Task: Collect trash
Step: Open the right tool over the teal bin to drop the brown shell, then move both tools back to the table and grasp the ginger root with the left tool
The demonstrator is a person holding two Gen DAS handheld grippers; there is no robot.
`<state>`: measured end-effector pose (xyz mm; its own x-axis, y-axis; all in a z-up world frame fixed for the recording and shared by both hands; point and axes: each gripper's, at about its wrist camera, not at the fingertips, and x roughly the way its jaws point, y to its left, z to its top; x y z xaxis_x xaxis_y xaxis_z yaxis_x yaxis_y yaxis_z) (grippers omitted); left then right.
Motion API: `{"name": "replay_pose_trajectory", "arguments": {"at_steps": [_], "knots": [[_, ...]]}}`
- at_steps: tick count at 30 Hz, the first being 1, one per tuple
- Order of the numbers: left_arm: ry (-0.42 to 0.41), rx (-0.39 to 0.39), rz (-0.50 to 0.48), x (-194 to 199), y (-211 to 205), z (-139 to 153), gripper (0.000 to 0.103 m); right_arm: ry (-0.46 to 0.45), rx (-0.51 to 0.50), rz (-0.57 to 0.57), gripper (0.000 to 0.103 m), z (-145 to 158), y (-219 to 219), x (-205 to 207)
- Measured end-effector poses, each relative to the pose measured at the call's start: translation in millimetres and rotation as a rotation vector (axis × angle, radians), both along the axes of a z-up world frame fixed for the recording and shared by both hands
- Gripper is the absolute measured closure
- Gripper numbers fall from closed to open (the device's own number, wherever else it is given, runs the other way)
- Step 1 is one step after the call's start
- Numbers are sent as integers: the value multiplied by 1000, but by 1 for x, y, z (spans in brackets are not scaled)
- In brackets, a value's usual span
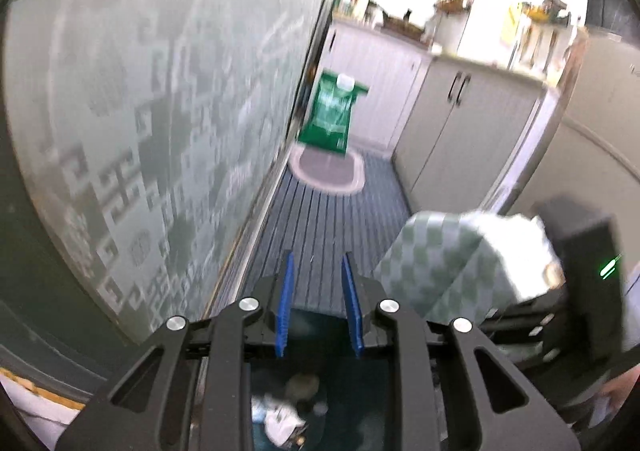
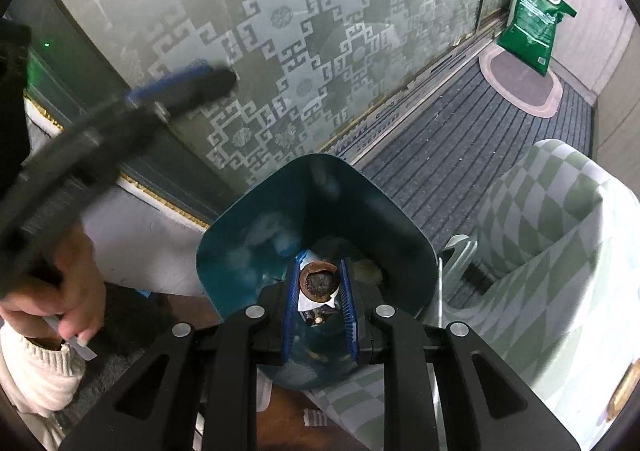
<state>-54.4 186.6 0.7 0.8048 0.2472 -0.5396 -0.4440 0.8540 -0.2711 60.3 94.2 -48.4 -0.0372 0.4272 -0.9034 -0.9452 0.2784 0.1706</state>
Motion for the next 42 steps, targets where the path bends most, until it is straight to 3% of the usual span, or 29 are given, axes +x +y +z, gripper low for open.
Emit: {"name": "replay_pose_trajectory", "arguments": {"at_steps": [4, 7, 8, 14, 20, 31, 36, 42], "knots": [[-154, 10, 20, -14, -7, 25, 77, -7, -3, 11, 82, 0, 0, -4], [-257, 34, 25, -22, -14, 38, 69, 4, 16, 12, 69, 3, -2, -6], [-281, 34, 19, -25, -15, 41, 63, 2, 30, 11, 68, 6, -4, -6], [-353, 41, -38, -22, -26, 48, 60, -44, 151, -54, 67, 40, -26, 7], [-374, 47, -86, -13, -44, 53, 53, -88, 223, -148, 63, 65, -62, 31], [-345, 23, -193, 35, -90, 50, 41, -180, 243, -313, 57, 76, -147, 76], [-276, 6, -234, 64, -116, 41, 39, -203, 251, -388, 54, 80, -192, 97], [-171, -10, -273, 95, -142, 26, 38, -231, 225, -390, 54, 76, -224, 106]]}}
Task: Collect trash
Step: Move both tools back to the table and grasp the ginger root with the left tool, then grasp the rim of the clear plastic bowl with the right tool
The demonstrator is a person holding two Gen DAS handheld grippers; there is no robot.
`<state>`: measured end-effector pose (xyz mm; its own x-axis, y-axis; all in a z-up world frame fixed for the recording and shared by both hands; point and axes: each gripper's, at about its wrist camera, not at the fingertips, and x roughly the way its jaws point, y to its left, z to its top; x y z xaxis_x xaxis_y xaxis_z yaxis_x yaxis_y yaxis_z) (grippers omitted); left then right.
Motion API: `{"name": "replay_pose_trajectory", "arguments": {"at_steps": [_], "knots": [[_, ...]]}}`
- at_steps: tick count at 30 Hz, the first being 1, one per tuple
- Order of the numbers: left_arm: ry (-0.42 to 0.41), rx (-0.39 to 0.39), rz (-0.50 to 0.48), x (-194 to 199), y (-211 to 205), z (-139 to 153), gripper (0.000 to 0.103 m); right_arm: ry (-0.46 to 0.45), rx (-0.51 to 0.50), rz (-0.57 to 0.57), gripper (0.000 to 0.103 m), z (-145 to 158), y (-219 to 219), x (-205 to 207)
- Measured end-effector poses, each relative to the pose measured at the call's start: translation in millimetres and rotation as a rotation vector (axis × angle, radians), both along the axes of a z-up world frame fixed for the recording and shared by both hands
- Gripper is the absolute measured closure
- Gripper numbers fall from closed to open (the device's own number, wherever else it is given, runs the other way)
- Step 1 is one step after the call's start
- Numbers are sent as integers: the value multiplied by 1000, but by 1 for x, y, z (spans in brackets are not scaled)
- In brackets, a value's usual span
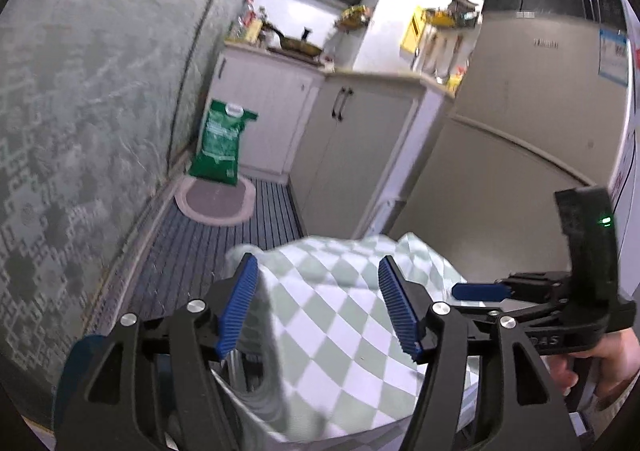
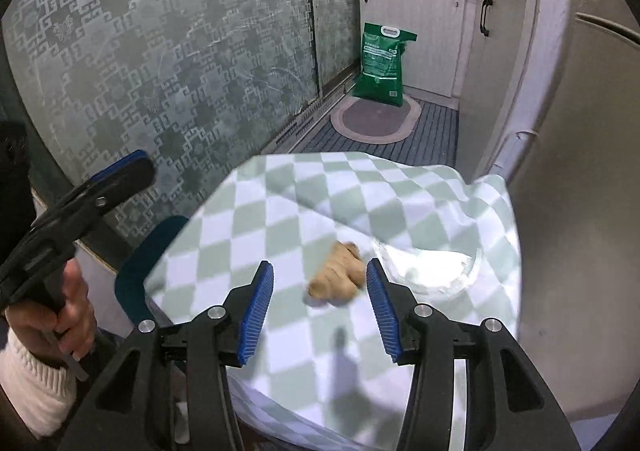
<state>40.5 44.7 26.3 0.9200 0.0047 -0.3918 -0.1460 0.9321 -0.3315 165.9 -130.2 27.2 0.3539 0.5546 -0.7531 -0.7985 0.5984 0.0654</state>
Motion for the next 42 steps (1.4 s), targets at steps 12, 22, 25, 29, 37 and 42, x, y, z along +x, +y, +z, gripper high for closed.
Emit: {"name": "replay_pose_trajectory", "arguments": {"at_steps": [12, 22, 25, 29, 37, 42], "knots": [[116, 53, -116, 45, -61, -20, 34, 0, -46, -21, 54, -8, -55, 10], [212, 147, -153, 77, -98, -38, 37, -52, -69, -11, 50, -3, -75, 14], [243, 156, -161, 84, -105, -44, 43, -78, -78, 19, 50, 0, -75, 16], [293, 167, -148, 93, -107, -50, 57, -115, -100, 69, 50, 1, -71, 16], [285, 155, -161, 86, -101, -47, 66, -157, -152, 125, 50, -8, -49, 13], [242, 79, -127, 75, -80, -37, 66, -181, -187, 142, 56, -14, -29, 10]]}}
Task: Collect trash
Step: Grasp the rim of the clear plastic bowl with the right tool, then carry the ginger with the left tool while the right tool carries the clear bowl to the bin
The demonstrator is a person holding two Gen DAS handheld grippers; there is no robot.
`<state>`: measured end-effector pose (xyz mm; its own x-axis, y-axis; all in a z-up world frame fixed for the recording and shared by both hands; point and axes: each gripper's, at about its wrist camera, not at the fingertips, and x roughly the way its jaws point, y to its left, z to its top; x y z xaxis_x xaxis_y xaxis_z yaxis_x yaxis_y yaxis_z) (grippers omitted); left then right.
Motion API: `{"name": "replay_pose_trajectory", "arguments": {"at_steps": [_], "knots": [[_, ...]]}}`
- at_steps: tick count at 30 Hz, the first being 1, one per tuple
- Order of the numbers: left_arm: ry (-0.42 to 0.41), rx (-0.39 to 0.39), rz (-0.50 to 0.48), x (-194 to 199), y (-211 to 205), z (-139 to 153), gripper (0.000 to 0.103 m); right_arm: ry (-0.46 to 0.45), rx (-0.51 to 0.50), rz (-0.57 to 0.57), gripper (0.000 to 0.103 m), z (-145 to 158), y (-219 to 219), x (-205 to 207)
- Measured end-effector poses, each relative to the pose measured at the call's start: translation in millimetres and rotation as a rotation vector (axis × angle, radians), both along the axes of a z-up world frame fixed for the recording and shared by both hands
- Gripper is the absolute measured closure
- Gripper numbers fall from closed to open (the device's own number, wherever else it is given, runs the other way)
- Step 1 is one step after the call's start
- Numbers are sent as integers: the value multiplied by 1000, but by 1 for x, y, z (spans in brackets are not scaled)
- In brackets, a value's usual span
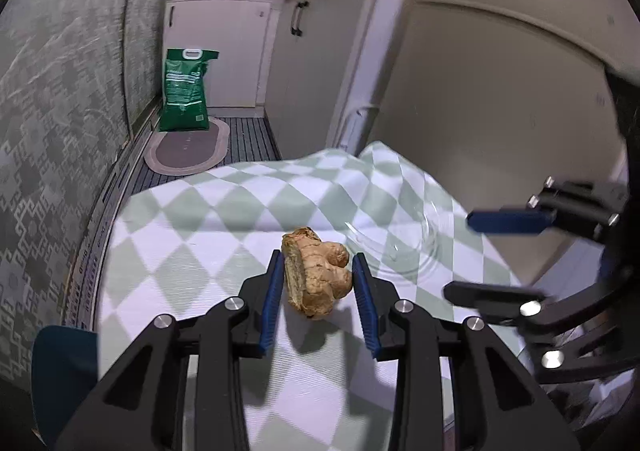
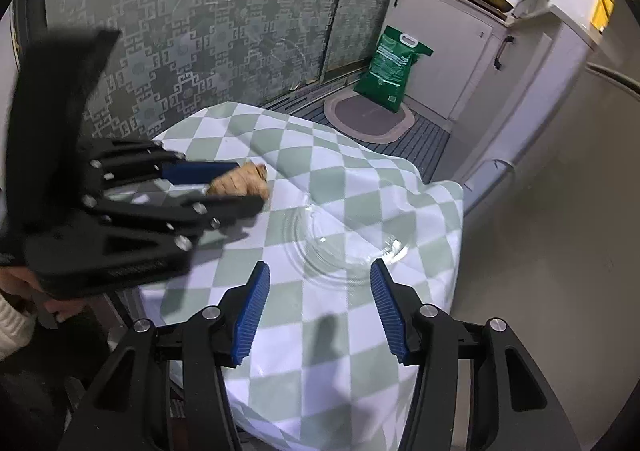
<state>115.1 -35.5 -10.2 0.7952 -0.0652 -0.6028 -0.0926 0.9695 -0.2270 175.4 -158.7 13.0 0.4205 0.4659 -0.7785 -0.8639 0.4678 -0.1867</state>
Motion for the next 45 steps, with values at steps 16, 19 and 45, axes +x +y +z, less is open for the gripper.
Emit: {"name": "replay_pose_trajectory", "arguments": {"at_steps": [16, 19, 45], "knots": [[-89, -84, 36, -29, 46, 19, 66, -44, -84, -38, 84, -24, 43, 10], [-100, -87, 42, -34, 55, 20, 66, -65, -123, -38, 87, -32, 51, 10], [-187, -59, 235, -108, 144, 44, 66, 63, 104, 30, 100, 21, 111, -28]]}}
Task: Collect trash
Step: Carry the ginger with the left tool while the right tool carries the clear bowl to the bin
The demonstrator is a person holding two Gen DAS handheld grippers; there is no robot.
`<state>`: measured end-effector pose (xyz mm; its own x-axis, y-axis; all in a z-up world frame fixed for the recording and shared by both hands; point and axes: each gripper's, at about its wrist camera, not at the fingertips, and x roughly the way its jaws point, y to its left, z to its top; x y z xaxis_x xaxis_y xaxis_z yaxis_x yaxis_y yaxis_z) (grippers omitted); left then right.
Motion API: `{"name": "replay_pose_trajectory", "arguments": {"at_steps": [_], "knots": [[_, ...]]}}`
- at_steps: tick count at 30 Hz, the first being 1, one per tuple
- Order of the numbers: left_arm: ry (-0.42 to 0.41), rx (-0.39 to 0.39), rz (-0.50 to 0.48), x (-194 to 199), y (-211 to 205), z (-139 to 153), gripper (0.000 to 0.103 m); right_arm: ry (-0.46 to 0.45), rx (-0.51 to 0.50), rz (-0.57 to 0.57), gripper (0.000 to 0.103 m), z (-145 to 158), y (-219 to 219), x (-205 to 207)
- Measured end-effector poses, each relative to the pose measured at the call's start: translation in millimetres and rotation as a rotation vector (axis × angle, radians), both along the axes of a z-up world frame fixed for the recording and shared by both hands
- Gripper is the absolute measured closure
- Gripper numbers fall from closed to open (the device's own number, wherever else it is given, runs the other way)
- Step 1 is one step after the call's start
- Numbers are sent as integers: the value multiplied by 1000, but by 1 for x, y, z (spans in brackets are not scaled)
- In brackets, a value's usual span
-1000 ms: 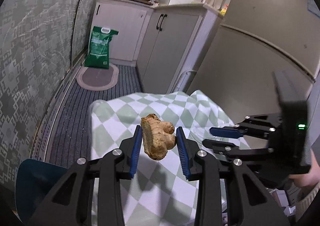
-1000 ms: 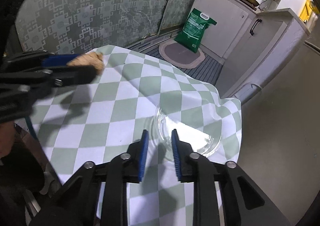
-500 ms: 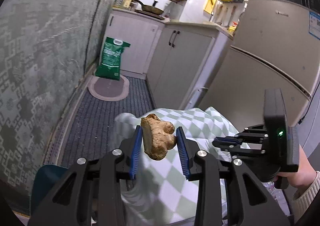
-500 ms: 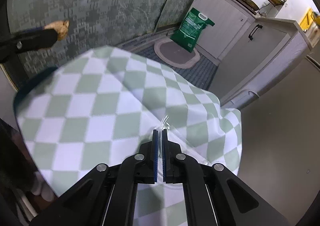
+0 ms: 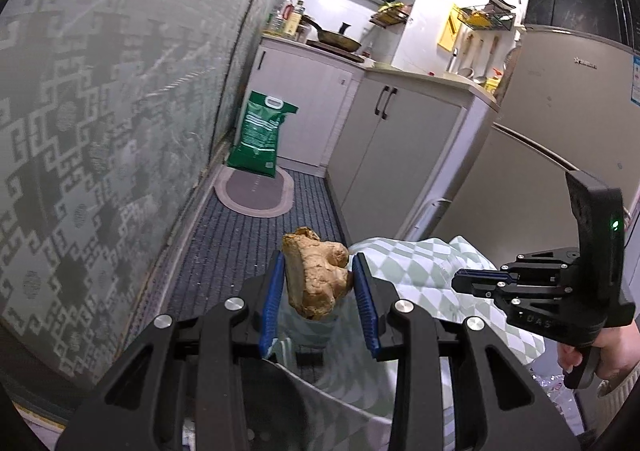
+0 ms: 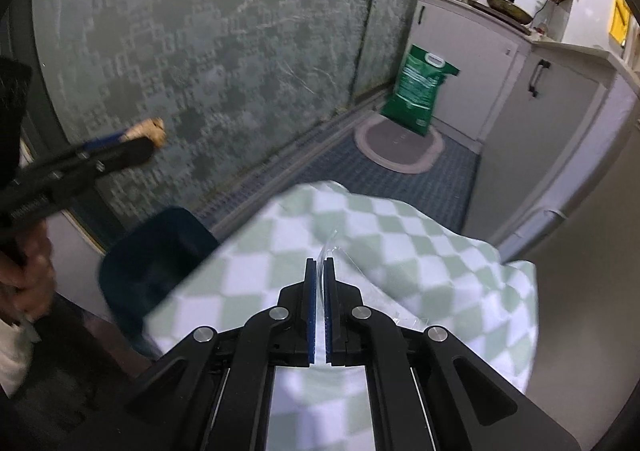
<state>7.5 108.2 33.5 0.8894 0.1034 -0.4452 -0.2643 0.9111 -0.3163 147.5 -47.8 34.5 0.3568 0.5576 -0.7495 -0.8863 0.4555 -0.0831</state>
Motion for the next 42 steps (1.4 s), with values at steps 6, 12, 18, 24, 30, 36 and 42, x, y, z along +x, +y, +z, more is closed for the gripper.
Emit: {"name": "replay_pose_trajectory", "arguments": {"at_steps": [6, 12, 18, 24, 30, 36, 42], "knots": [[0, 6, 39, -15, 17, 2, 66, 82, 78, 39, 100, 10, 21, -14], [16, 23, 68, -27, 30, 1, 66, 178, 150, 82, 100, 16, 43, -26], [41, 33, 98, -39, 46, -3, 66, 266, 184, 115, 100, 10, 65, -36], [86, 35, 116, -47, 60, -12, 66, 376, 204, 155, 100, -2, 88, -47], [131, 25, 123, -52, 72, -23, 66, 461, 122, 176, 100, -30, 117, -62], [158, 21, 107, -52, 75, -26, 66, 513, 5, 175, 100, -66, 136, -76], [215, -3, 96, -47, 81, -36, 66, 539, -62, 178, 100, -83, 143, -82]]}}
